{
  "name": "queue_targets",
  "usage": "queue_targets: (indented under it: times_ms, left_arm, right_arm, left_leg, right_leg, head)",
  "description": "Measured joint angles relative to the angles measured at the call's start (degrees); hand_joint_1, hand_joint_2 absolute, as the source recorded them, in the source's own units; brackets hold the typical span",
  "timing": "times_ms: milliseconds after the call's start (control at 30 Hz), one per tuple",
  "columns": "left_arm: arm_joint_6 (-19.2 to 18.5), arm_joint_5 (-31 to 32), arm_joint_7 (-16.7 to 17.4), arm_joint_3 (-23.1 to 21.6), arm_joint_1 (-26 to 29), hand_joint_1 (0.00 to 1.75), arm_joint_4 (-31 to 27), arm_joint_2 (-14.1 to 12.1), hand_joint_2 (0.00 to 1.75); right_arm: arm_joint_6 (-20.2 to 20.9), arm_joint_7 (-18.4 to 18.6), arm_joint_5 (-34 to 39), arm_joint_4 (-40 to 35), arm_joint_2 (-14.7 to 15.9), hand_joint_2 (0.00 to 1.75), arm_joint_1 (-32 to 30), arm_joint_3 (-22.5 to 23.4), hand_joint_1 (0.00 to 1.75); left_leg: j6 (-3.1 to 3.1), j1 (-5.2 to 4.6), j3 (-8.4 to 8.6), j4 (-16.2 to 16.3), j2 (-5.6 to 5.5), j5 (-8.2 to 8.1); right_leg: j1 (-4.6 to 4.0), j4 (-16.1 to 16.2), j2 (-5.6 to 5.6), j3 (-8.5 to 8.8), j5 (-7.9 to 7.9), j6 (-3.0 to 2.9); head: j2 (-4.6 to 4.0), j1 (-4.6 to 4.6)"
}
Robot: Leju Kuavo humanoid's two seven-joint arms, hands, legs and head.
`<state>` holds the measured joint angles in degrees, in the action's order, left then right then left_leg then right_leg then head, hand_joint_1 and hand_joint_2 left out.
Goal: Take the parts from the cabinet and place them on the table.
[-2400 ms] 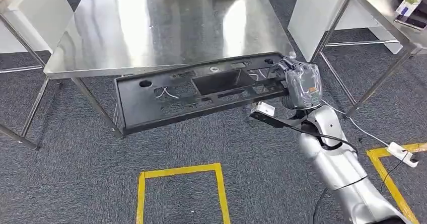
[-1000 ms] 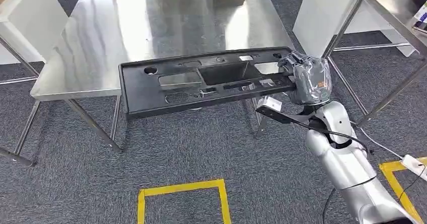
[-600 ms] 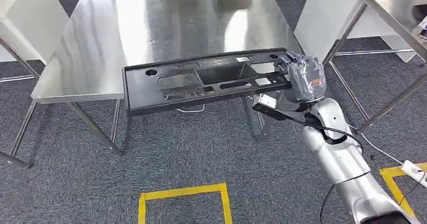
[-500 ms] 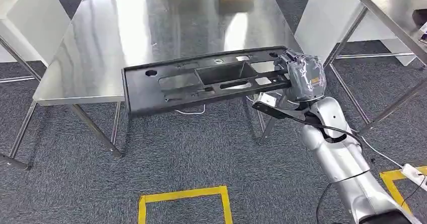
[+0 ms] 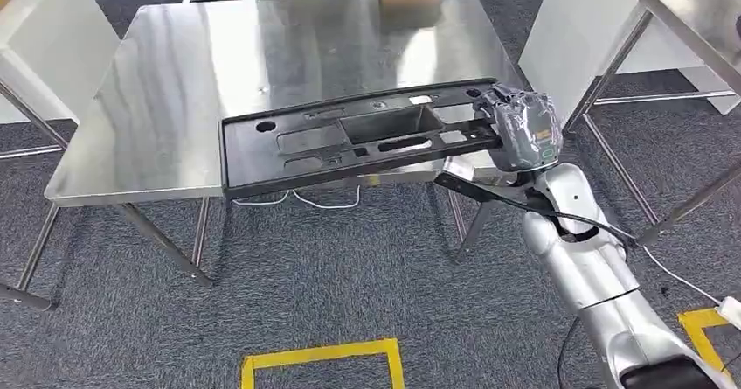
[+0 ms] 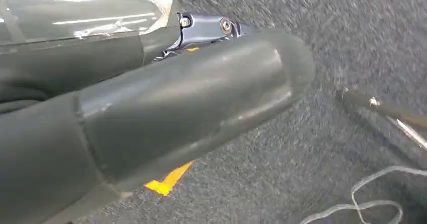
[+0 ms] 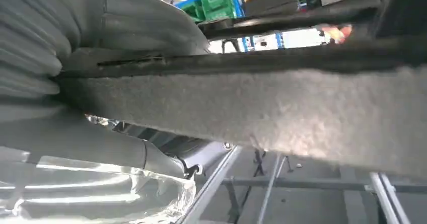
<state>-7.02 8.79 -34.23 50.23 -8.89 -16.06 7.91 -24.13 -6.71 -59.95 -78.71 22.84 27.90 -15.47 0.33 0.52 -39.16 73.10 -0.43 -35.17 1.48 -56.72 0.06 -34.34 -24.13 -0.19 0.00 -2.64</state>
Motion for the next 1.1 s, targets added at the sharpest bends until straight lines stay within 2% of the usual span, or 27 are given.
queue_targets:
  times_ms: [33, 67, 100, 167, 200, 233, 333, 367, 400, 433, 467, 533, 567, 600, 633, 667, 700, 733, 767, 833, 900, 933, 967, 1000, 1033, 1067, 1100]
  left_arm:
    - [0.0, -0.02, 0.0, 0.0, 0.08, 0.0, 0.0, 0.0, 0.0]
    - [-0.02, -0.11, -0.02, 0.0, 0.21, 0.0, 0.0, 0.0, 0.0]
    - [-0.04, -0.28, -0.04, 0.02, 0.37, 0.0, 0.0, -0.02, 0.0]
    - [-0.17, -0.37, -0.07, 0.02, 0.55, 0.0, 0.0, -0.18, 0.0]
    - [-0.18, -0.41, -0.07, 0.02, 0.63, 0.0, 0.02, -0.2, 0.0]
    - [-0.17, -0.44, -0.09, 0.02, 0.62, 0.0, 0.02, -0.2, 0.0]
    - [-0.37, -0.52, -0.22, 0.02, 0.7, 0.0, 0.02, -0.17, 0.0]
    - [-0.44, -0.52, -0.31, 0.02, 0.78, 0.0, 0.0, -0.15, 0.0]
    - [-0.57, -0.52, -0.43, 0.02, 0.91, 0.0, 0.0, -0.07, 0.0]
    - [-0.77, -0.52, -0.52, 0.02, 0.91, 0.0, 0.0, -0.09, 0.0]
    - [-0.81, -0.52, -0.55, 0.02, 0.9, 0.0, 0.0, -0.15, 0.0]
    - [-0.83, -0.52, -0.55, 0.02, 0.99, 0.0, 0.0, -0.15, 0.0]
    - [-0.87, -0.52, -0.57, 0.02, 1.05, 0.0, 0.02, -0.07, 0.0]
    - [-0.87, -0.52, -0.59, 0.02, 1.09, 0.0, 0.02, 0.02, 0.0]
    - [-0.87, -0.52, -0.59, 0.02, 1.1, 0.0, 0.02, 0.04, 0.0]
    - [-0.87, -0.52, -0.59, 0.02, 1.1, 0.0, 0.0, 0.07, 0.0]
    - [-0.85, -0.5, -0.57, 0.02, 1.09, 0.0, 0.0, 0.07, 0.0]
    - [-0.76, -0.48, -0.52, 0.02, 1.02, 0.0, 0.0, 0.0, 0.0]
    - [-0.66, -0.48, -0.46, 0.0, 0.98, 0.0, 0.0, 0.0, 0.0]
    - [-0.55, -0.72, -0.13, 0.02, 0.98, 0.0, 0.0, -0.11, 0.0]
    - [-0.77, -1.14, -0.07, 0.02, 0.92, 0.0, -0.07, -0.35, 0.0]
    - [-0.87, -1.29, -0.07, 0.04, 0.91, 0.0, -0.07, -0.31, 0.0]
    - [-0.87, -1.44, -0.07, 0.07, 0.91, 0.0, -0.07, -0.33, 0.0]
    - [-0.92, -1.55, -0.07, 0.13, 0.95, 0.0, -0.07, -0.39, 0.0]
    - [-0.96, -1.57, -0.07, 0.22, 1.07, 0.0, -0.07, -0.39, 0.0]
    - [-0.98, -1.66, -0.02, 0.28, 1.17, 0.0, -0.04, -0.39, 0.0]
    - [-0.98, -1.82, 0.07, 0.37, 1.3, 0.0, -0.04, -0.42, 0.0]
  right_arm:
    - [-0.07, 0.13, -0.26, 0.11, 0.0, 1.75, -0.06, -0.02, 1.75]
    - [-0.22, 0.19, -0.72, 0.22, 0.04, 1.75, -0.1, -0.02, 1.75]
    - [-0.43, 0.28, -1.13, 0.3, 0.18, 1.75, -0.18, -0.02, 1.75]
    - [-1.03, 0.57, -2.38, 0.33, 0.59, 1.75, -0.32, 0.02, 1.75]
    - [-1.5, 0.72, -3.29, 0.5, 0.68, 1.75, -0.34, 0.13, 1.75]
    - [-2.03, 0.83, -4.12, 0.67, 0.77, 1.75, -0.17, 0.24, 1.75]
    - [-2.58, 0.92, -4.74, 1.07, 1.16, 1.75, -0.21, 0.7, 1.75]
    - [-2.73, 0.92, -4.74, 1.05, 1.49, 1.75, -0.26, 0.92, 1.75]
    - [-2.82, 0.87, -4.76, 1.11, 1.73, 1.75, -0.32, 1.03, 1.75]
    - [-3.13, 0.81, -4.74, 1.18, 2.06, 1.75, -0.24, 1.2, 1.75]
    - [-3.28, 0.81, -4.74, 1.27, 2.25, 1.75, -0.32, 1.31, 1.75]
    - [-3.3, 0.81, -4.72, 1.53, 2.36, 1.75, -0.8, 1.35, 1.75]
    - [-3.3, 0.81, -4.72, 1.66, 2.4, 1.75, -1.05, 1.42, 1.75]
    - [-3.3, 0.81, -4.76, 1.66, 2.45, 1.75, -1.4, 1.59, 1.75]
    - [-3.32, 0.81, -5.07, 1.66, 2.49, 1.75, -1.64, 1.75, 1.75]
    - [-3.41, 1.01, -6.21, 1.66, 2.67, 1.75, -1.78, 1.92, 1.75]
    - [-3.52, 1.33, -7.52, 1.66, 2.86, 1.75, -1.87, 2.01, 1.75]
    - [-3.61, 1.66, -8.04, 1.66, 2.93, 1.75, -1.89, 2.19, 1.75]
    - [-3.52, 1.81, -8.3, 1.66, 2.97, 1.75, -2.01, 2.25, 1.75]
    - [-3.37, 2.03, -8.98, 1.99, 2.97, 1.75, -1.79, 2.36, 1.75]
    - [-3.67, 2.36, -10.1, 2.32, 2.97, 1.75, -1.45, 2.58, 1.75]
    - [-4.02, 2.73, -11.13, 2.6, 2.95, 1.75, -1.26, 2.71, 1.75]
    - [-4.35, 3.02, -11.8, 2.97, 2.86, 1.75, -1.09, 2.71, 1.75]
    - [-4.63, 3.21, -12.28, 3.48, 2.73, 1.75, -1.04, 2.71, 1.75]
    - [-4.7, 3.32, -12.84, 4.12, 2.47, 1.75, -0.9, 2.69, 1.75]
    - [-4.7, 3.48, -13.6, 5.01, 1.99, 1.75, -0.3, 2.69, 1.75]
    - [-4.74, 3.82, -14.85, 6.68, 1.34, 1.75, 0.61, 2.69, 1.75]
  left_leg:
    - [-0.16, 0.16, -2.45, 2.81, 0.03, -0.06]
    - [-0.2, 0.26, -3.32, 2.64, 0.08, 1.44]
    - [-0.15, 0.31, -2.81, -0.28, 0.2, 4.41]
    - [0.34, 0.32, 1.11, -11.13, 0.25, 11.97]
    - [0.72, 0.19, 2.64, -14.08, 0.14, 12.64]
    - [0.94, -0.25, 2.94, -14.82, 0.19, 12.01]
    - [1.94, -0.57, 3.47, -15.24, 0.18, 11.09]
    - [2.51, -0.15, 4.58, -16.28, 0.16, 11.33]
    - [2.74, -0.23, 5.13, -16.72, 0.11, 11.31]
    - [3.49, -0.28, 5.73, -17.15, 0.14, 11.12]
    - [3.73, -0.29, 5.9, -17.14, 0.13, 10.92]
    - [4.0, -0.45, 6.31, -17.1, 0.12, 10.35]
    - [3.98, -0.53, 6.68, -17.08, 0.04, 9.99]
    - [3.86, -0.53, 7.24, -17.08, -0.07, 9.56]
    - [3.74, -0.49, 7.84, -17.02, -0.15, 9.12]
    - [3.5, -0.44, 8.58, -16.89, -0.18, 8.53]
    - [3.17, -0.47, 9.05, -16.71, -0.29, 7.85]
    - [2.76, -1.13, 9.05, -16.16, -0.32, 6.95]
    - [2.57, -1.08, 9.0, -16.22, -0.32, 6.74]
    - [2.12, -0.9, 9.11, -16.25, -0.07, 6.39]
    - [1.41, -0.68, 9.18, -15.11, 0.01, 5.4]
    - [0.99, -0.61, 7.84, -12.53, 0.1, 4.32]
    - [0.62, -0.42, 5.45, -8.54, 0.12, 2.8]
    - [0.27, -0.26, 2.14, -3.58, 0.14, 1.25]
    - [0.1, -0.12, -0.8, 0.17, 0.19, 0.57]
    - [0.1, -0.05, -2.57, 1.62, 0.22, 1.16]
    - [0.24, -0.02, -3.0, 0.38, 0.22, 3.25]
  right_leg:
    - [0.0, 0.0, 0.02, 0.36, -0.36, 0.07]
    - [0.03, 0.0, 0.09, 0.85, -0.74, 0.14]
    - [0.07, 0.0, 0.15, 1.57, -1.23, 0.26]
    - [0.14, 0.01, 0.25, 3.19, -2.3, 0.68]
    - [0.16, 0.19, 0.23, 3.32, -2.64, 0.93]
    - [-0.5, 0.18, 0.32, 3.45, -2.86, 1.31]
    - [-0.41, 0.71, 0.28, 3.47, -3.07, 2.21]
    - [-1.0, 0.85, 0.21, 3.47, -3.49, 2.56]
    - [-0.58, -0.1, -0.03, 3.6, -3.89, 2.54]
    - [-0.64, -4.57, 0.0, 1.41, -5.41, 2.06]
    - [-0.58, -9.39, 0.02, -1.46, -6.92, 1.78]
    - [-0.6, -17.95, 0.03, -7.33, -8.86, 1.9]
    - [-0.57, -18.88, 0.02, -8.86, -8.1, 2.31]
    - [-0.54, -16.55, 0.0, -8.46, -6.08, 2.98]
    - [-0.51, -12.45, -0.01, -6.92, -3.52, 3.6]
    - [-0.39, -6.54, -0.08, -4.55, -0.38, 4.21]
    - [-0.13, -1.05, -0.37, -2.43, 2.15, 4.46]
    - [-0.6, -0.03, -0.39, -1.32, 1.78, 3.68]
    - [-0.48, -0.1, -0.26, -1.36, 1.58, 2.86]
    - [-0.64, -0.34, 0.03, -1.63, 1.2, 2.01]
    - [-0.02, -0.2, 0.23, -1.04, 0.86, 1.29]
    - [0.01, -0.19, 0.19, -0.68, 0.54, 0.7]
    - [-0.03, -0.19, 0.17, -0.42, 0.32, 0.37]
    - [-0.15, -0.2, 0.13, -0.25, 0.07, 0.06]
    - [-0.21, -0.2, 0.12, -0.07, -0.19, 0.05]
    - [-0.28, -0.21, 0.17, 0.16, -0.47, 0.01]
    - [-0.31, -0.21, 0.32, 0.55, -0.75, 0.0]
  head:
    - [0.02, 0.0]
    - [0.0, 0.0]
    - [0.02, 0.0]
    - [0.02, 0.0]
    - [0.0, -0.11]
    - [0.0, 0.0]
    - [0.02, 0.04]
    - [0.02, -0.04]
    - [0.02, -0.18]
    - [0.02, -0.18]
    - [0.02, -0.24]
    - [0.02, -0.28]
    - [0.0, -0.28]
    - [0.02, -0.26]
    - [0.0, -0.31]
    - [0.0, -0.31]
    - [0.02, -0.33]
    - [0.0, -0.31]
    - [0.0, -0.22]
    - [0.0, -0.22]
    - [0.0, -0.28]
    - [0.02, -0.11]
    - [0.02, -0.17]
    - [0.02, -0.15]
    - [0.02, -0.13]
    - [0.0, -0.15]
    - [0.02, -0.13]
